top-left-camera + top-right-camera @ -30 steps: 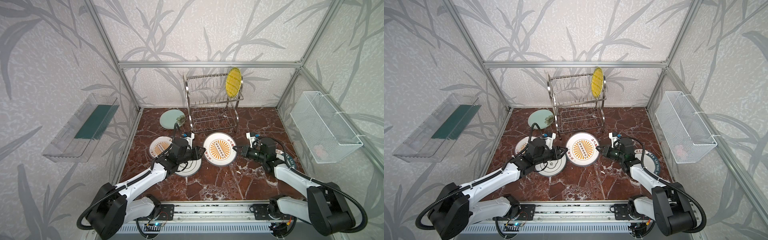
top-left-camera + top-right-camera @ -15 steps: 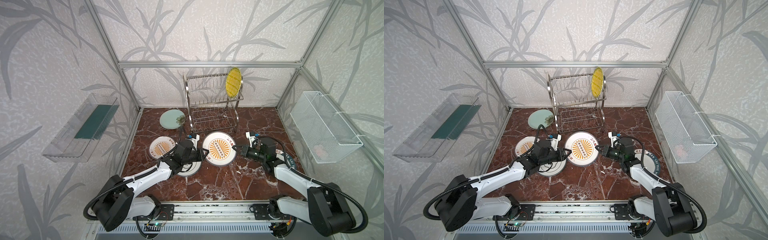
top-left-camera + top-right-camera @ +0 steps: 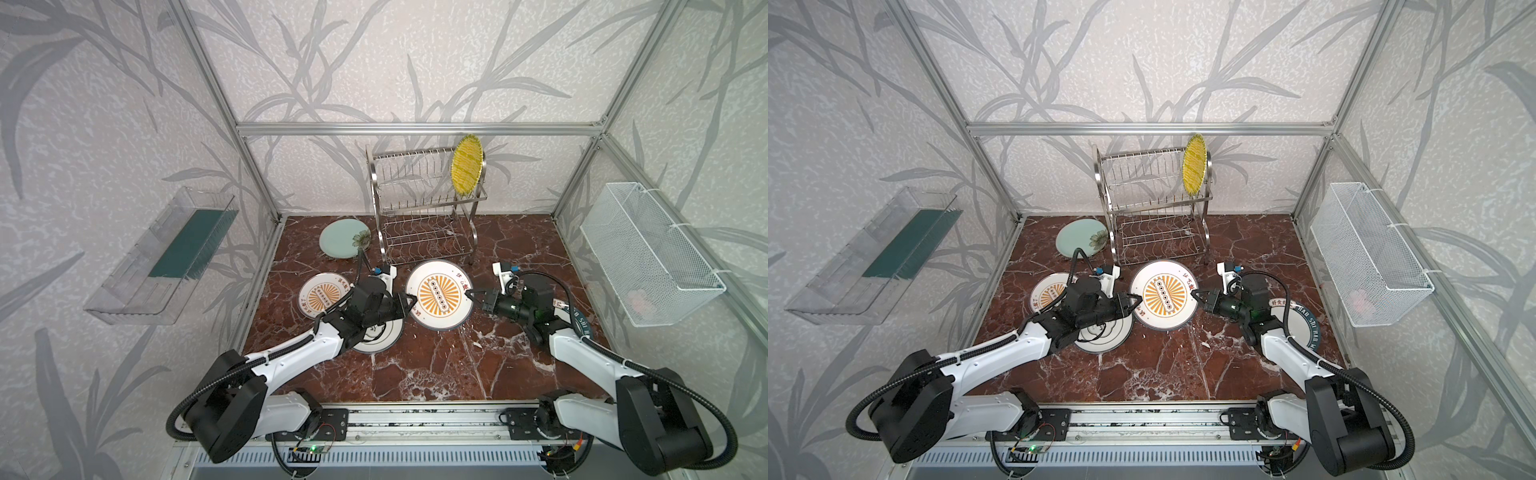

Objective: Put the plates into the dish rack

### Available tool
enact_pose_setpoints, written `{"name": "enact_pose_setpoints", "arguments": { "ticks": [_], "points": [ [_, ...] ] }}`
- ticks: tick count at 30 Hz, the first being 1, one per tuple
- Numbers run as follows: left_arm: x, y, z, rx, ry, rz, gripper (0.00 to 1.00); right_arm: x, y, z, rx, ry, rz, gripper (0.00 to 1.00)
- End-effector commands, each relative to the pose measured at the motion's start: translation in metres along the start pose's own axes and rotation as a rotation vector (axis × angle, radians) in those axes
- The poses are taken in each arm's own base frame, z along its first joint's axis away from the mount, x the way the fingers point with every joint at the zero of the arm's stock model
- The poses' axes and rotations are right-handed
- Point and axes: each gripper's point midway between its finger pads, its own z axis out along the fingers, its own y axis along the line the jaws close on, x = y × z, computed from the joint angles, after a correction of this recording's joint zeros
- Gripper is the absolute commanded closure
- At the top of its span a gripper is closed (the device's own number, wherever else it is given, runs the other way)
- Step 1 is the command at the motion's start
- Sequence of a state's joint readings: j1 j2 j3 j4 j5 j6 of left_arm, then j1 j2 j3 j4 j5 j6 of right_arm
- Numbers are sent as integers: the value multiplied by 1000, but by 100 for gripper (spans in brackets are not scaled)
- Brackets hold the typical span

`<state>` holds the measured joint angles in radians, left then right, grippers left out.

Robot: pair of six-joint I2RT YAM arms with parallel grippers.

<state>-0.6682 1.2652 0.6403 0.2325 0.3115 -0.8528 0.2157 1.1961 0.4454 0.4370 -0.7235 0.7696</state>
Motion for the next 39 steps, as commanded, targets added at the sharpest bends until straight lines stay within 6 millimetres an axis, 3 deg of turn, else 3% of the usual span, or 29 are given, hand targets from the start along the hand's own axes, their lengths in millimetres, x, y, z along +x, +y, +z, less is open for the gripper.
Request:
{"name": "enact_pose_setpoints", "arguments": {
  "ticks": [1, 14, 27, 39],
  "points": [
    [0, -22, 2, 71, 14, 85, 100, -11, 23, -2, -78, -25, -33, 89],
    [-1, -49, 8, 216, 33, 74, 100, -11, 29, -1, -109, -23, -50, 80],
    [-6, -59, 16, 244, 42, 70, 100, -12, 37, 0, -164, -31, -61, 79],
    [-4, -59, 17, 233, 45, 75, 100, -10, 41, -1, -188, -32, -69, 98]
  ]
}}
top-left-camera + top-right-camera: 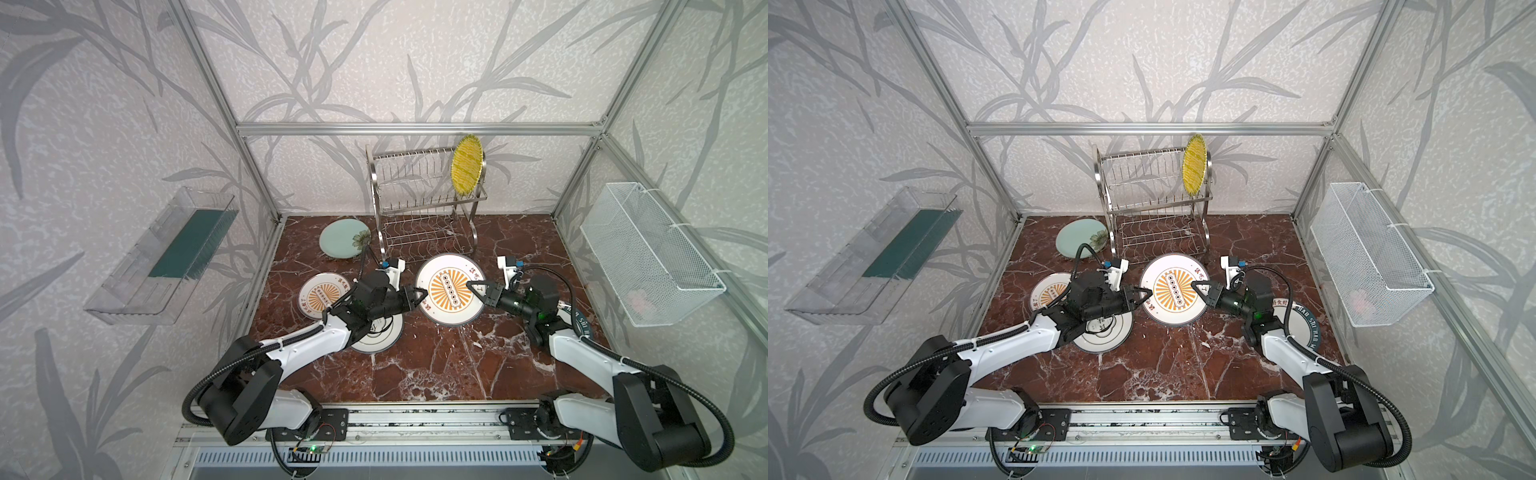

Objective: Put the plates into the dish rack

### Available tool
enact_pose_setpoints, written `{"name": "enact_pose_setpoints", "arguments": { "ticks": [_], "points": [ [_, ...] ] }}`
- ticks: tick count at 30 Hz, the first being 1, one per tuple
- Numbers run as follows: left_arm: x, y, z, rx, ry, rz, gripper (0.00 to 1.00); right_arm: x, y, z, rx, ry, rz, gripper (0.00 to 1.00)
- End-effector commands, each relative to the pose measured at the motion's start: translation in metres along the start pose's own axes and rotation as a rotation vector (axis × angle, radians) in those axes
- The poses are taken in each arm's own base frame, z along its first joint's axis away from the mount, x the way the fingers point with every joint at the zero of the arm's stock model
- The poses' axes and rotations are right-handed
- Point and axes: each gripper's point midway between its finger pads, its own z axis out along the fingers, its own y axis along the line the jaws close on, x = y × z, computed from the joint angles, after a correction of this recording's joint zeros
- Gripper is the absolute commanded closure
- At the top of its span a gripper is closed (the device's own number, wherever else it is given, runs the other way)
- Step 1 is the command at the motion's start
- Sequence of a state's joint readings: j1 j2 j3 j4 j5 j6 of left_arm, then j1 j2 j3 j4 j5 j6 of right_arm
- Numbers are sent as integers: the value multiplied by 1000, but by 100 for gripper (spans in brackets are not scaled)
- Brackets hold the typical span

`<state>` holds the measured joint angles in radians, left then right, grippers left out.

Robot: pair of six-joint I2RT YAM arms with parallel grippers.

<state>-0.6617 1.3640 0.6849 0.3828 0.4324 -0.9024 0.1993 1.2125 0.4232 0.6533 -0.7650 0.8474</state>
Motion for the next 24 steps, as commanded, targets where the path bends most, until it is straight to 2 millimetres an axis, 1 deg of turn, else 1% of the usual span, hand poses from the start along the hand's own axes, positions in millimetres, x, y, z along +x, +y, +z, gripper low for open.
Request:
{"name": "enact_pose_setpoints", "arguments": {
  "ticks": [1, 5, 7, 12, 20, 24],
  "points": [
    [4, -29, 5, 84, 24, 97, 100, 8, 19, 4, -74, 41, -25, 100],
    [4, -28, 4, 82, 22, 100, 100, 7, 19, 4, -73, 37, -26, 100],
    [3, -27, 4, 78, 19, 100, 94, 7, 18, 4, -67, 32, -25, 100],
    [4, -24, 3, 65, 13, 101, 90, 6, 16, 2, -51, 19, -29, 100],
    [4, -17, -1, 21, 7, 119, 74, 3, 18, -2, -21, 5, -54, 100],
    [3, -15, -4, 8, -10, 125, 72, 0, 20, -5, -4, -2, -68, 100]
  ]
}}
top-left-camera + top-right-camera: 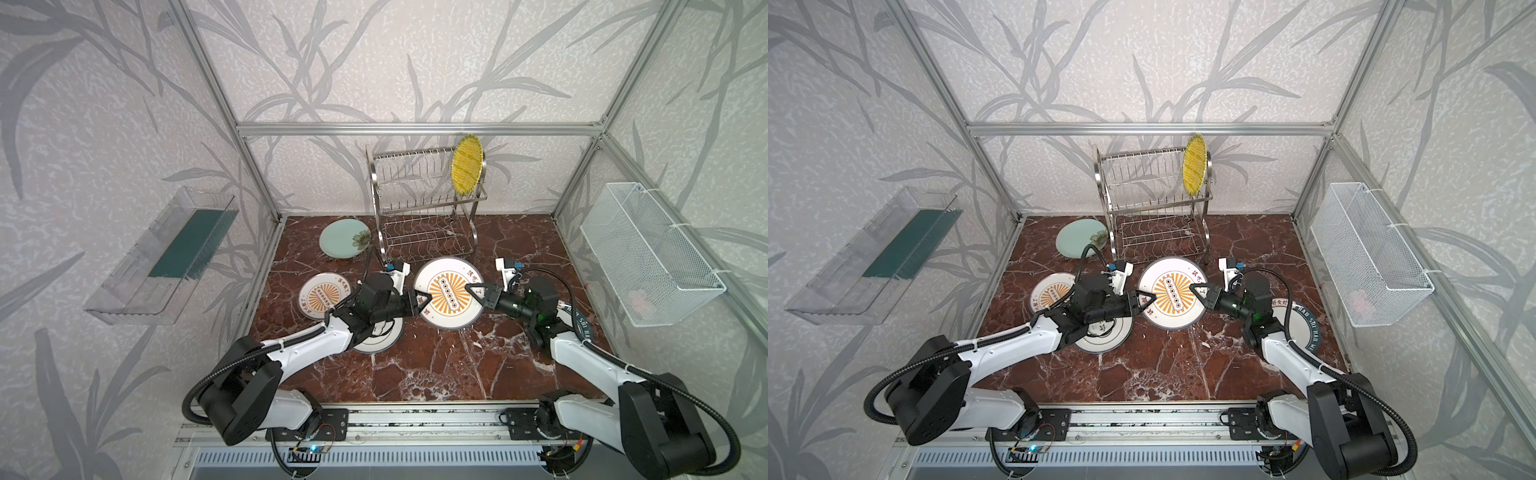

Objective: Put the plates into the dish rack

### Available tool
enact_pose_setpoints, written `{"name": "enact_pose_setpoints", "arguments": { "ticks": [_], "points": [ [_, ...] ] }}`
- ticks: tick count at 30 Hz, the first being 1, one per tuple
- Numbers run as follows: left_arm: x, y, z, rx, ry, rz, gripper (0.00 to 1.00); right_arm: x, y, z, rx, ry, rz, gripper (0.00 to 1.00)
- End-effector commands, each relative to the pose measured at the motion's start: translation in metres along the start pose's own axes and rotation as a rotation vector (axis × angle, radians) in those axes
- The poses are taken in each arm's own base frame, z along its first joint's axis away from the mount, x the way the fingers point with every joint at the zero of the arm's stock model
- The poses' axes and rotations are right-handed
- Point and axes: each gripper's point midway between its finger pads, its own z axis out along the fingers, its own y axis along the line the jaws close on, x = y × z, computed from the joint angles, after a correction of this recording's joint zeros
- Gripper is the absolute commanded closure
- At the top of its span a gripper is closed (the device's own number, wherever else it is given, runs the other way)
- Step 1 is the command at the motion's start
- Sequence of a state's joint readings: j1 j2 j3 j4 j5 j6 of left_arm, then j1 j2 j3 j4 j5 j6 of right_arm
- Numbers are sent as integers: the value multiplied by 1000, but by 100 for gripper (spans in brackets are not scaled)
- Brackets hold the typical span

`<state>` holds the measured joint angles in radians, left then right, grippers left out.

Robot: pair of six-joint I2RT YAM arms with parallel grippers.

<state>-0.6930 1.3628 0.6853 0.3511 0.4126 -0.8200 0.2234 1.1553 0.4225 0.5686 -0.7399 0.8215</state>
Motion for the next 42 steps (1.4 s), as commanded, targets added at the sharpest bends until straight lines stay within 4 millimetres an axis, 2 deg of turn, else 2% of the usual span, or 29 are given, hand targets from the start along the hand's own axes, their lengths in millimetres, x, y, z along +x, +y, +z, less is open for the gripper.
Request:
{"name": "enact_pose_setpoints", "arguments": {
  "ticks": [1, 6, 8, 13, 17, 25, 30, 36, 42],
  "points": [
    [-10, -14, -8, 22, -43, 45, 71, -8, 16, -4, -18, -18, -61, 100],
    [-10, -12, -16, 1, -53, 63, 58, -12, 14, -7, 23, -35, -67, 100],
    [-9, -9, -19, -21, -53, 78, 56, -14, 10, -8, 53, -39, -59, 100],
    [-9, 0, -32, -102, -60, 123, 55, -20, 8, -10, 85, -54, -61, 100],
    [-13, -3, -46, -138, -63, 164, 55, -28, -2, -15, 203, -57, -73, 100],
    [-26, -4, -76, -253, -90, 254, 54, -51, -8, -40, 432, -90, -153, 100],
    [-31, -4, -87, -285, -116, 273, 54, -61, 4, -49, 454, -112, -203, 100],
    [-35, -9, -93, -303, -106, 302, 54, -76, 32, -56, 408, -163, -271, 100],
    [-35, -11, -91, -291, -106, 307, 54, -99, 62, -66, 381, -240, -345, 100]
  ]
}}
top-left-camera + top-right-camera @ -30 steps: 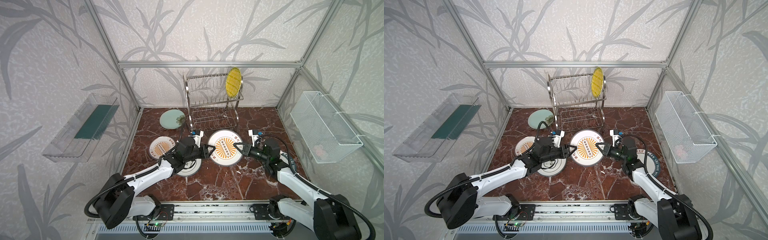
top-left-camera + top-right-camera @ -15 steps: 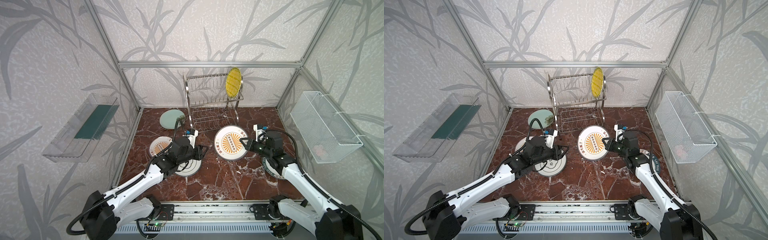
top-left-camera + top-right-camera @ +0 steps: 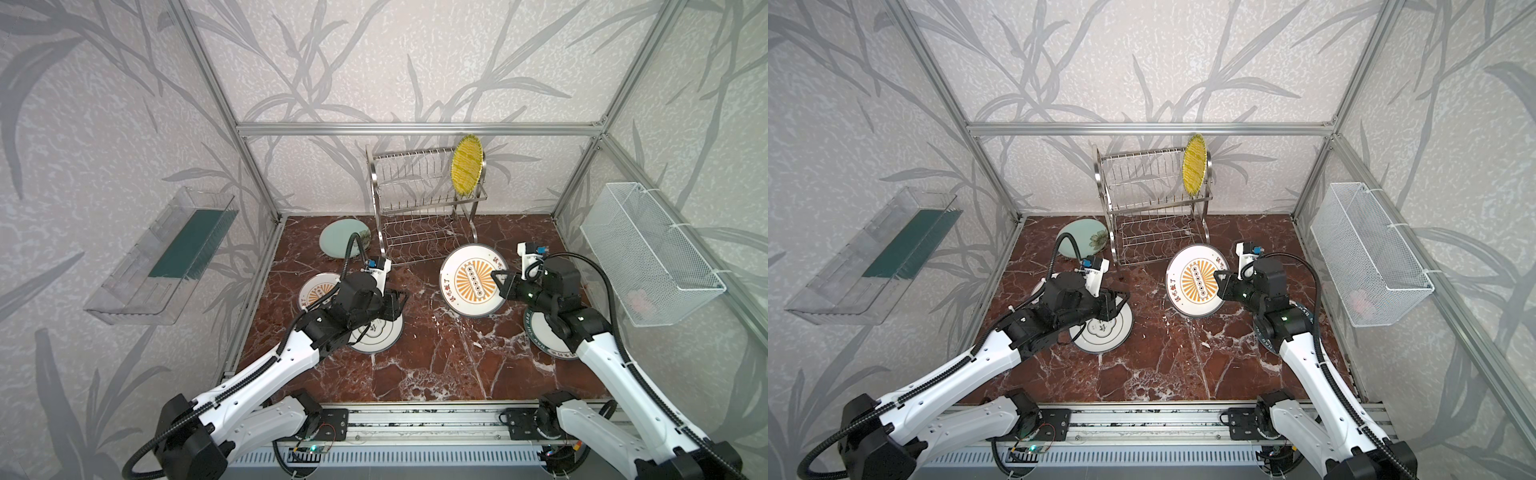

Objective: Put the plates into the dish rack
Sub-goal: 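Carry the upright sunburst plate with the right gripper up to the dish rack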

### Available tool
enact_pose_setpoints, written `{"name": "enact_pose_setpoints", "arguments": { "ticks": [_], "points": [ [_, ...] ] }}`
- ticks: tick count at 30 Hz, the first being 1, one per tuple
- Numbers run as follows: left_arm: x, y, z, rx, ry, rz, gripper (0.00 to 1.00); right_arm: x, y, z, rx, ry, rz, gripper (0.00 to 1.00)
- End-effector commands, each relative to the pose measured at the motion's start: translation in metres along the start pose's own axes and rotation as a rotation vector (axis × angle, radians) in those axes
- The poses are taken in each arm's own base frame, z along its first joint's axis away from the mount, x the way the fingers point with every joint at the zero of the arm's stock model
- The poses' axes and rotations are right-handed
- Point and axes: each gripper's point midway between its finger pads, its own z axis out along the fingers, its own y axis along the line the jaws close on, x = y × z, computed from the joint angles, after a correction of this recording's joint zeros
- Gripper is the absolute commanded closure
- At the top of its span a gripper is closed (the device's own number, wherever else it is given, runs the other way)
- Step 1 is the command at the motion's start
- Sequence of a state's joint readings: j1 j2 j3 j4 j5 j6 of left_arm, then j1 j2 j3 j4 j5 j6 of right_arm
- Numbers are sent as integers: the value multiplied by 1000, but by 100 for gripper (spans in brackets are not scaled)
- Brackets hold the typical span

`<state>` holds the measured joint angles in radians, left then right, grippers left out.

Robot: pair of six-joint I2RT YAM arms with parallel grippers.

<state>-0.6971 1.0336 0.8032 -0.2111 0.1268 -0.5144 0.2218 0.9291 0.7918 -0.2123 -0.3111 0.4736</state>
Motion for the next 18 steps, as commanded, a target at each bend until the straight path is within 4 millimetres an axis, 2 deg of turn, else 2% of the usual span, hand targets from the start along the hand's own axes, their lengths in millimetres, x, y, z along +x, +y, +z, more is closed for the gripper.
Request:
{"name": "enact_pose_setpoints", "arguments": {
  "ticks": [1, 10, 18],
  "points": [
    [-10, -5, -6, 2, -23, 22, 54, -47, 29, -22, -56, -152, -79, 100],
    [-7, -7, -5, 20, -12, 13, 54, -106, 60, -47, -94, -326, -162, 100],
    [-12, -7, -14, -3, -14, 23, 54, -157, 81, -57, -68, -419, -206, 100]
  ]
}}
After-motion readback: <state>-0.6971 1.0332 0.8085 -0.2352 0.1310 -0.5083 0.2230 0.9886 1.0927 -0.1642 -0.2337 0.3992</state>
